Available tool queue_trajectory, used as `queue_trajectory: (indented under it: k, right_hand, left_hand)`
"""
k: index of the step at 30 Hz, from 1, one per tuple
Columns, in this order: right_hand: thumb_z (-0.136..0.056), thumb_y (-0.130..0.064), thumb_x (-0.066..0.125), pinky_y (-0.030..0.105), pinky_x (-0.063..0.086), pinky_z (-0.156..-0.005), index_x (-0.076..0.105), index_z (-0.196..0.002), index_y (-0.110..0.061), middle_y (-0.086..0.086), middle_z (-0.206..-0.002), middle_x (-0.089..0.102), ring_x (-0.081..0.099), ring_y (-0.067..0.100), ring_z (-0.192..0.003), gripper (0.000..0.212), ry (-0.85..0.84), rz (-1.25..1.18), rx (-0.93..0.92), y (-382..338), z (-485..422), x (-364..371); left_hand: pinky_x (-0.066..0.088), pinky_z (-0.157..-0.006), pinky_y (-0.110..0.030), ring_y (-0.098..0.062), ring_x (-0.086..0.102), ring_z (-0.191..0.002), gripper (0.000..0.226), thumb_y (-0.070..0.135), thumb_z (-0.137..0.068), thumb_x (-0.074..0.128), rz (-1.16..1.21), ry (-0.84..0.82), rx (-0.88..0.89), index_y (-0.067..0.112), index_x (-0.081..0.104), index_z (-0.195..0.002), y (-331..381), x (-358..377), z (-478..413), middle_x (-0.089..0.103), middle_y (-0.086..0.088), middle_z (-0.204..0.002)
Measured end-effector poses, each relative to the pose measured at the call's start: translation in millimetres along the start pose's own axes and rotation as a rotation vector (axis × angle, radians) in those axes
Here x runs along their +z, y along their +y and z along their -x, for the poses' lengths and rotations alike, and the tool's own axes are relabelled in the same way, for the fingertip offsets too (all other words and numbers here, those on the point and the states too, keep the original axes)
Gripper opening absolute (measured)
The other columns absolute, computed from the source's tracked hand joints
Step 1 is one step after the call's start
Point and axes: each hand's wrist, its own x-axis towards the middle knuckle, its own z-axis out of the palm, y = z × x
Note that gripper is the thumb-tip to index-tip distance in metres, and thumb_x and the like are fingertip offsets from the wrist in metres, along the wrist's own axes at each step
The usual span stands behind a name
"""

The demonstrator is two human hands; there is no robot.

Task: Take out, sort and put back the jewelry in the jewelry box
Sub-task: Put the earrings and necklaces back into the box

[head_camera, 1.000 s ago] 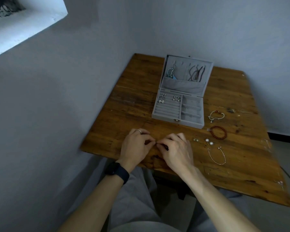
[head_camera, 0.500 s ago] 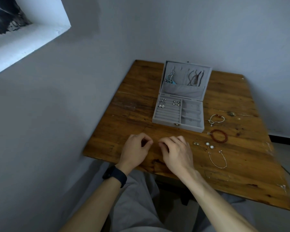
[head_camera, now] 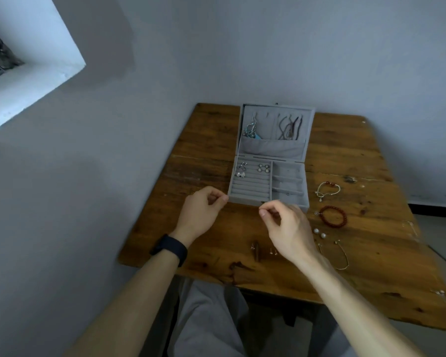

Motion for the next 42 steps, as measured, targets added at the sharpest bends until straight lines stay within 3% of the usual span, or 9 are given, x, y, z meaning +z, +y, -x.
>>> queue_trajectory:
  k: [4, 8, 15, 20, 29, 42]
  right_hand:
    - [-0.096, -0.028, 0.062, 0.029, 0.045, -0.076, 0.069, -0.101, -0.024, -0.011, -0.097, 0.07, 0.059, 0.013, -0.092, 0.009, 0.015, 0.009, -0.021, 6.6, -22.9, 0.6]
    - [-0.095, -0.028, 0.064, 0.026, 0.037, -0.074, 0.07, -0.101, -0.023, -0.009, -0.098, 0.069, 0.053, 0.011, -0.091, 0.009, 0.01, 0.052, -0.021, 11.9, -44.2, 5.5]
    - [-0.096, -0.031, 0.062, 0.035, 0.047, -0.081, 0.071, -0.104, -0.024, -0.007, -0.104, 0.066, 0.051, 0.015, -0.098, 0.014, -0.033, 0.066, -0.053, 16.4, -68.7, 20.8]
    - [-0.097, -0.031, 0.06, 0.034, 0.045, -0.082, 0.071, -0.107, -0.023, -0.004, -0.107, 0.067, 0.051, 0.017, -0.101, 0.017, -0.054, 0.09, -0.068, 15.0, -79.3, 31.0]
    - [-0.098, -0.033, 0.059, 0.04, 0.045, -0.081, 0.071, -0.11, -0.022, 0.0, -0.11, 0.066, 0.05, 0.023, -0.105, 0.02, -0.102, 0.119, -0.075, 12.9, -86.2, 33.4]
    - [-0.099, -0.037, 0.055, 0.038, 0.038, -0.085, 0.07, -0.116, -0.028, -0.002, -0.126, 0.062, 0.045, 0.023, -0.118, 0.024, -0.232, 0.216, -0.046, -0.7, -100.9, 34.0]
  left_hand:
    - [0.057, -0.079, -0.032, -0.005, 0.062, -0.093, 0.014, 0.045, -0.097, 0.06, -0.178, -0.021, 0.024, 0.033, 0.066, -0.102, 8.9, -8.4, -36.4, 0.069, 0.01, -0.101]
    - [0.058, -0.081, -0.042, -0.012, 0.064, -0.092, 0.017, 0.038, -0.101, 0.056, -0.301, -0.132, 0.075, 0.029, 0.067, -0.11, 16.5, -11.2, -62.8, 0.069, 0.005, -0.104]
    - [0.054, -0.087, -0.041, -0.014, 0.059, -0.099, 0.017, 0.029, -0.101, 0.057, -0.512, -0.286, 0.214, 0.02, 0.068, -0.11, 26.1, -4.3, -82.2, 0.059, 0.003, -0.117]
    - [0.047, -0.08, -0.032, -0.014, 0.056, -0.105, 0.016, 0.033, -0.101, 0.055, -0.653, -0.33, 0.249, 0.024, 0.067, -0.107, 31.0, -0.8, -90.2, 0.049, 0.006, -0.129]
    - [0.05, -0.091, -0.043, -0.022, 0.049, -0.12, 0.016, 0.032, -0.098, 0.056, -0.811, -0.369, 0.187, 0.025, 0.068, -0.107, 46.4, 6.9, -100.8, 0.043, 0.0, -0.137]
    - [0.047, -0.075, -0.037, -0.02, 0.057, -0.101, 0.006, 0.029, -0.095, 0.06, -0.675, -0.289, 0.135, 0.034, 0.062, -0.091, 35.0, 10.6, -96.4, 0.052, 0.003, -0.117]
